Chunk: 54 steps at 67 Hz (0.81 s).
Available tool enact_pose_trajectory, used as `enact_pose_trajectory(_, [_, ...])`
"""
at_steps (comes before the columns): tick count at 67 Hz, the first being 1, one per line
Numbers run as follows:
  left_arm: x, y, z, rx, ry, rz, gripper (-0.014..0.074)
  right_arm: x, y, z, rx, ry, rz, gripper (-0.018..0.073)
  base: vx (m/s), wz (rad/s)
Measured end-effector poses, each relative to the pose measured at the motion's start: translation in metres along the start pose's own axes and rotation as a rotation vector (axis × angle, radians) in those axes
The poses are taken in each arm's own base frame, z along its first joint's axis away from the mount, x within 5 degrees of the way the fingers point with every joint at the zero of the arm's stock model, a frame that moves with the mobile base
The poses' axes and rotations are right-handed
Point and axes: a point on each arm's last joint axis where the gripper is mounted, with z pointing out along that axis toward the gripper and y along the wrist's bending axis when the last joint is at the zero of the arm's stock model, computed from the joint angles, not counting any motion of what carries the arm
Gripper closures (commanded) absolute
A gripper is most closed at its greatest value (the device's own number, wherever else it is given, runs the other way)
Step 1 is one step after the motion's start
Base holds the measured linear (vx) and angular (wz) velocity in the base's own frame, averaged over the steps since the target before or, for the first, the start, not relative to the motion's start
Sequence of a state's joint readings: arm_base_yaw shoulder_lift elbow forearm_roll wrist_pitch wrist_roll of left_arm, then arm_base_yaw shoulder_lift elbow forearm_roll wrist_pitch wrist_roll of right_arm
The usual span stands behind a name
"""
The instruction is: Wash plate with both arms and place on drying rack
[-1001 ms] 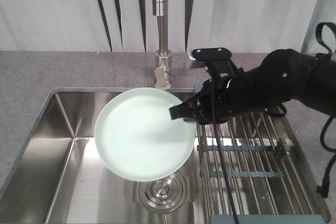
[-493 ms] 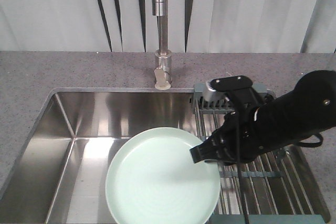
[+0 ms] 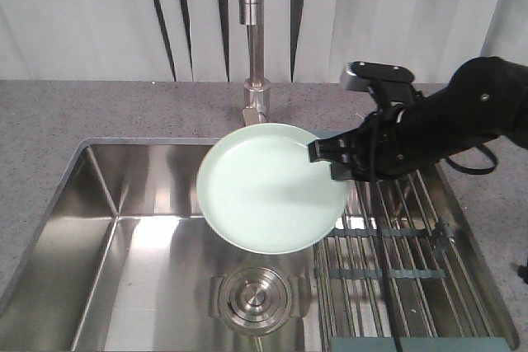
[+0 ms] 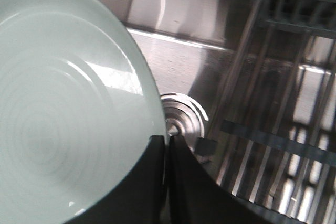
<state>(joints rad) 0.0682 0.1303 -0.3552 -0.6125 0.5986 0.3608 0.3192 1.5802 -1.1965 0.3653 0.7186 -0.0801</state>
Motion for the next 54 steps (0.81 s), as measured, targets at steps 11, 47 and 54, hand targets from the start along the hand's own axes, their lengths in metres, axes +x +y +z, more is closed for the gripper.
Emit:
enact_pose_trajectory(11, [0.0,0.0,0.0,0.0,0.001,0.0,0.0603,0.013,-0.008,-0.032,0.046,0.071,-0.048,0.0561,0.0,0.0])
enact_pose_trajectory(47, [0.0,0.0,0.0,0.0,0.001,0.0,0.0603,0.034,0.009,-0.016,-0.237,0.04,0.105,0.0561,0.0,0.0])
enact_pose_trajectory(54, [0.0,0.0,0.0,0.0,0.001,0.0,0.0603,0.02,0.004,0.002,-0.219,0.012,0.112,0.0561,0.0,0.0])
